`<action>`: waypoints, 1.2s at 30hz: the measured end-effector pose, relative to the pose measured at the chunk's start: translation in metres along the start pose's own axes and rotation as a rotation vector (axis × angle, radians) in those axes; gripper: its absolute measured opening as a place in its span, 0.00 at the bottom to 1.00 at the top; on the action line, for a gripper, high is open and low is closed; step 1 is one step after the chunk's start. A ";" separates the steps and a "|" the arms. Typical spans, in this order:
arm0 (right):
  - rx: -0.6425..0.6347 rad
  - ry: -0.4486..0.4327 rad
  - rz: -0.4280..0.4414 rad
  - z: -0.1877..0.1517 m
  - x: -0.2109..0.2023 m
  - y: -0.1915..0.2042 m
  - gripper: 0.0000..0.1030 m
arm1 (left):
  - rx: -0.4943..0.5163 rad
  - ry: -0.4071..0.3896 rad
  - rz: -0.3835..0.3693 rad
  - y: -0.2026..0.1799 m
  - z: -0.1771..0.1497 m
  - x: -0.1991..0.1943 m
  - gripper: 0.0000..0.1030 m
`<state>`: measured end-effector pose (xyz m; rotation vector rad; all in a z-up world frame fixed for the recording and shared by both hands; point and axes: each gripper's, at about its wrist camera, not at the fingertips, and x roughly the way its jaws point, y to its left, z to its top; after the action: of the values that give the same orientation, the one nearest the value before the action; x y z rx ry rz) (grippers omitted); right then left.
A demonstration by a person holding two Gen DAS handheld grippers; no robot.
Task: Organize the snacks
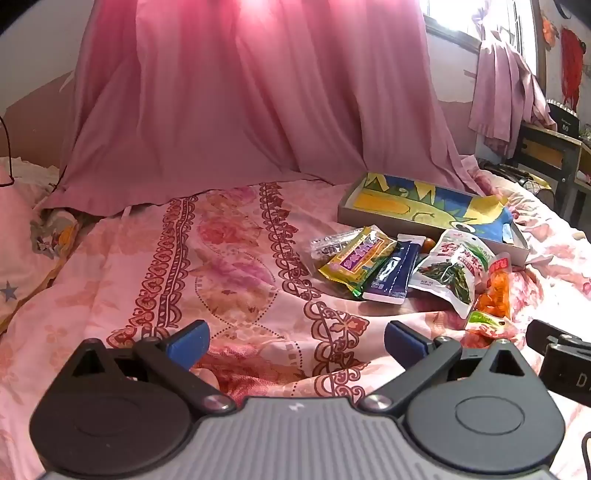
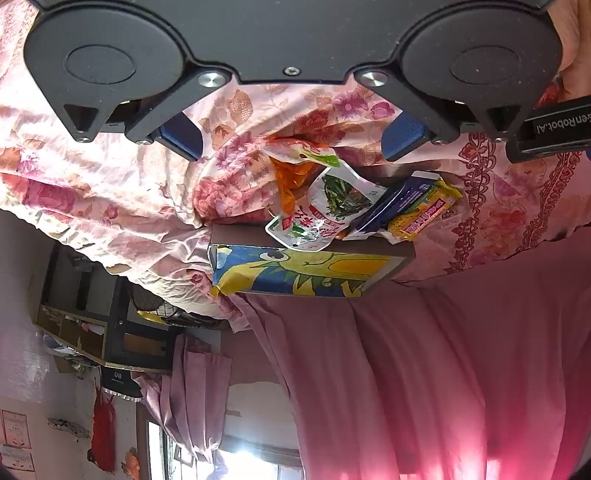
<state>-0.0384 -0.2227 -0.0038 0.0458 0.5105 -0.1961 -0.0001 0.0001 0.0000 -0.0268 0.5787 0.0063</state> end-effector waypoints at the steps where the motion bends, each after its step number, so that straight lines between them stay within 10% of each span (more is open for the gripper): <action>1: 0.001 -0.002 0.003 0.000 0.000 0.000 0.99 | 0.000 0.000 0.001 0.000 0.000 0.000 1.00; 36: 0.014 0.010 0.005 0.000 0.003 -0.002 0.99 | -0.005 0.002 -0.003 0.000 0.000 0.000 1.00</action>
<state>-0.0364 -0.2252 -0.0050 0.0622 0.5185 -0.1950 0.0001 0.0005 0.0001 -0.0321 0.5810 0.0051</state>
